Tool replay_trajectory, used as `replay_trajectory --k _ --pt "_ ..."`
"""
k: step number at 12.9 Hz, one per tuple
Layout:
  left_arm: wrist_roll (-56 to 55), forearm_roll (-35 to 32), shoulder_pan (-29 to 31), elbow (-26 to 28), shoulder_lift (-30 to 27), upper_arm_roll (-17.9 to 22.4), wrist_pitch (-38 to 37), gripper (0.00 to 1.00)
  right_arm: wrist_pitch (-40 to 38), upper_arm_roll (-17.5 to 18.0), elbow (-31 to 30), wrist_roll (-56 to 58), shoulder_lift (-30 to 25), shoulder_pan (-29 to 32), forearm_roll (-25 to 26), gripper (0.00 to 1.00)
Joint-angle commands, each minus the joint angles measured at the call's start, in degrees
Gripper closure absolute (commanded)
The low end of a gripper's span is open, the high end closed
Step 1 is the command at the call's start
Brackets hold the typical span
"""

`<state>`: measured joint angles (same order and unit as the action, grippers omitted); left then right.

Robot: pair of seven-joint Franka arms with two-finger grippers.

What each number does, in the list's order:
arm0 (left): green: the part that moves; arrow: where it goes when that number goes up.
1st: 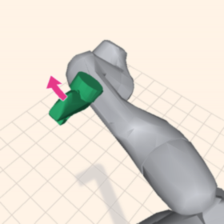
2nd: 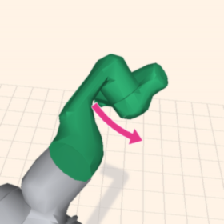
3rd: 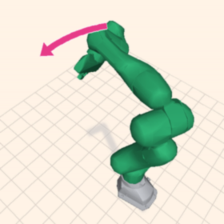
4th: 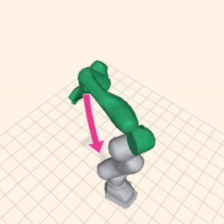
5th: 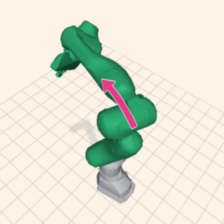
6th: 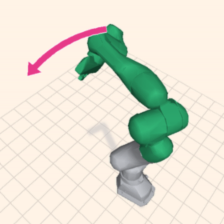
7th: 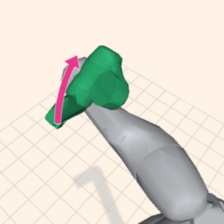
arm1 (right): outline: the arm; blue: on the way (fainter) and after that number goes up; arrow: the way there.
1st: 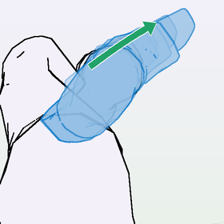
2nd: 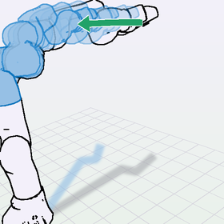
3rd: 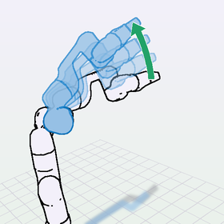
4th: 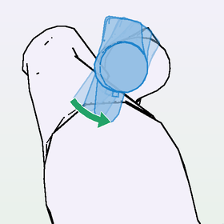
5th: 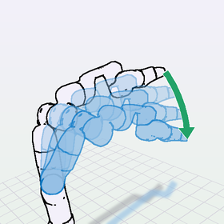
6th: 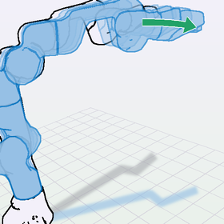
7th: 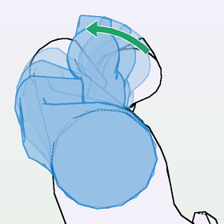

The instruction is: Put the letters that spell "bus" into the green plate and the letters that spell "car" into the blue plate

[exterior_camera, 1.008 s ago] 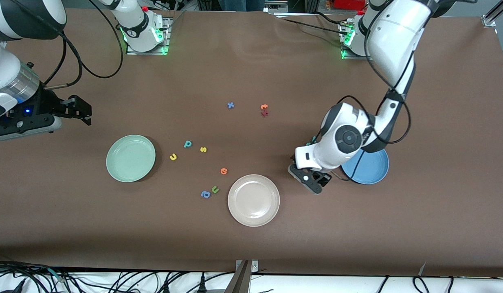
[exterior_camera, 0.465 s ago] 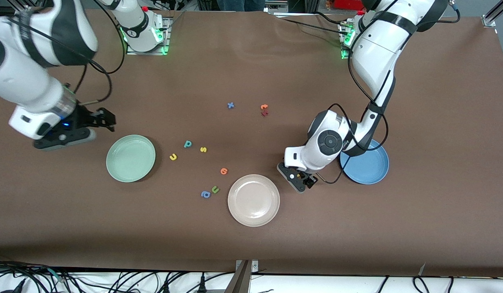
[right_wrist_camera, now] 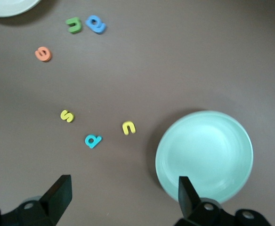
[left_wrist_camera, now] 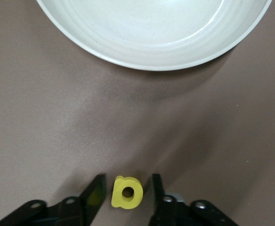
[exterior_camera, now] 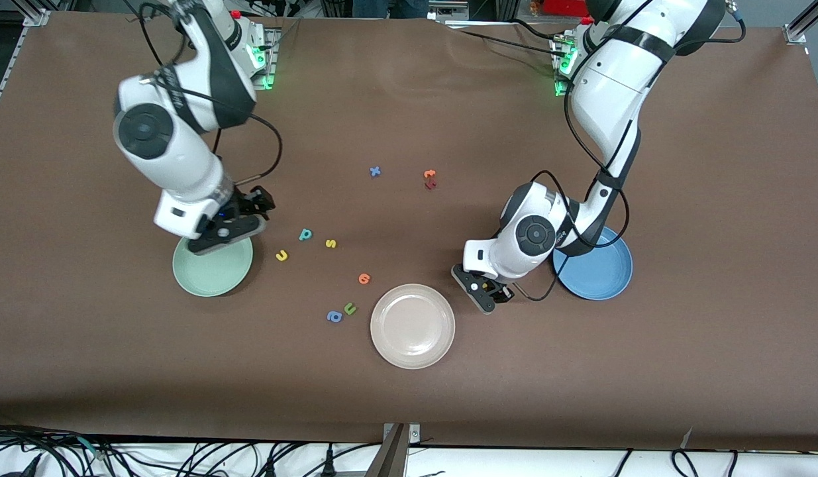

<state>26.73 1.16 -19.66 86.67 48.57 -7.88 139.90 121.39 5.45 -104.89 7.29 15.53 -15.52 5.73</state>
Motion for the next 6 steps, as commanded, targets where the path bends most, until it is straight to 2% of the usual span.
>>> replay_trajectory --k 1,3,6 --pt "1.7 -0.9 -0.1 -0.4 0.7 0.0 0.0 0.92 9.6 0.0 -0.9 14.4 4.7 0.2 4.2 0.00" --pt "1.4 -0.9 0.4 -0.4 -0.9 0.1 -1.2 0.94 14.9 -0.1 -2.1 18.8 6.9 2.0 3.9 0.00" --pt "1.3 -0.8 2.3 -0.8 -5.8 0.3 -9.2 0.94 21.5 -0.1 -5.9 19.3 8.9 2.7 3.7 0.00"
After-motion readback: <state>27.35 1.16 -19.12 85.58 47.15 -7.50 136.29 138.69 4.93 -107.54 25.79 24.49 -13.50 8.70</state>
